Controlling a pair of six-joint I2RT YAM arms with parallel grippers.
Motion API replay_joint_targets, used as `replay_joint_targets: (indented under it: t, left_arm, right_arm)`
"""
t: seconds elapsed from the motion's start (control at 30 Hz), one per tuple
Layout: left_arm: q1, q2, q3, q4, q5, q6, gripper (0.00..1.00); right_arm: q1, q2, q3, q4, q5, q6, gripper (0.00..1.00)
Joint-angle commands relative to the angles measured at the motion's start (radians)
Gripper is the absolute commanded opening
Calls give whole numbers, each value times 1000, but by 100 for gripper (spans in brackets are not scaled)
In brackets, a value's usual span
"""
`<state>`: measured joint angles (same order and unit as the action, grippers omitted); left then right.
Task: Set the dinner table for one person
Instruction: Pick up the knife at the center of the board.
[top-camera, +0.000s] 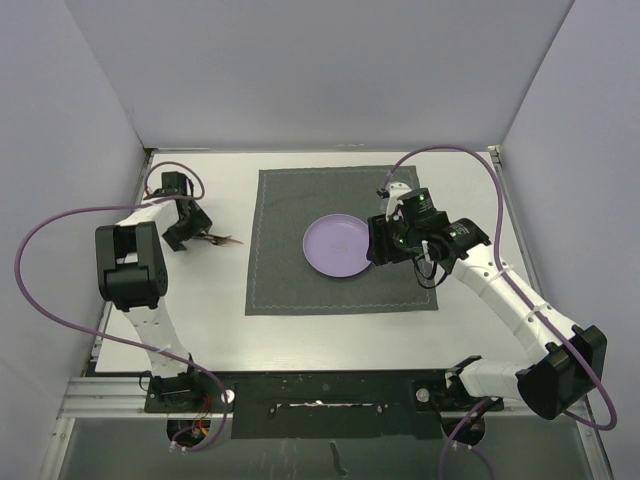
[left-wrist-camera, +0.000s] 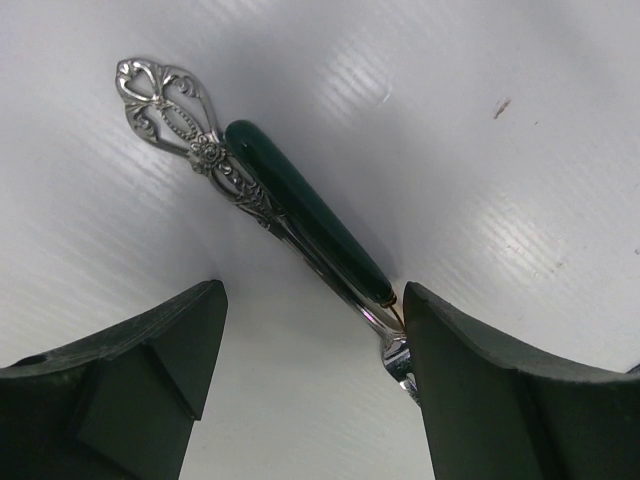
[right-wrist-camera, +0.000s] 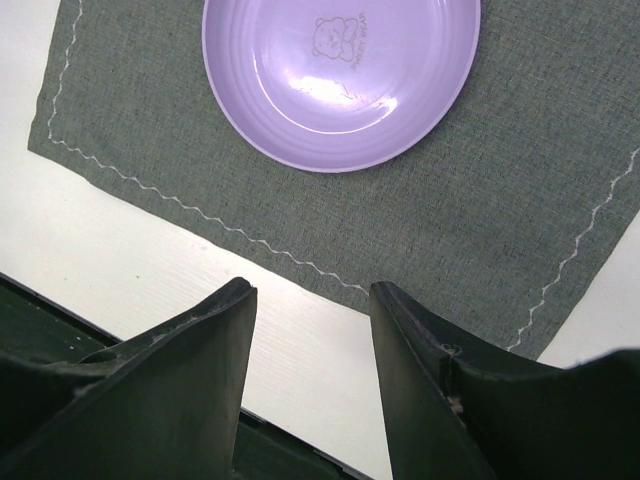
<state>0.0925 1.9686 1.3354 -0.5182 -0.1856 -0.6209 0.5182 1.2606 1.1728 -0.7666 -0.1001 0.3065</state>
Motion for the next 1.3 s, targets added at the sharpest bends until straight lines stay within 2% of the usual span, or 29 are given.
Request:
replay_joint_targets:
  t: [0.0, 0.33, 0.5, 0.53, 0.63, 0.83, 1.07, 1.27]
  left_arm:
    - [-14, -48, -68, -78, 14, -20, 71]
    - [-35, -116, -169, -74, -3, -23, 71]
    - [-39, -102, -178, -57, -5, -31, 65]
    - [-39, -100, -177, -51, -2, -31, 62]
    - [-39, -93, -171, -31, 13, -31, 46]
    - [-37, -81, -167, 11, 71, -19, 0]
    - [-39, -112, -191, 44, 132, -23, 0]
    - [-38, -234, -200, 25, 142, -13, 0]
  right_arm:
    - [4, 9, 5, 56, -33, 11, 49]
    - [4, 14, 4, 67, -46, 11, 49]
    - [4, 8, 4, 62, -42, 8, 49]
    - [4, 6, 4, 61, -39, 7, 49]
    - [3, 3, 5, 56, -30, 5, 49]
    - [2, 4, 5, 47, -16, 3, 49]
    - [3, 9, -5, 52, -14, 8, 49]
    - [3, 12, -5, 56, -16, 12, 49]
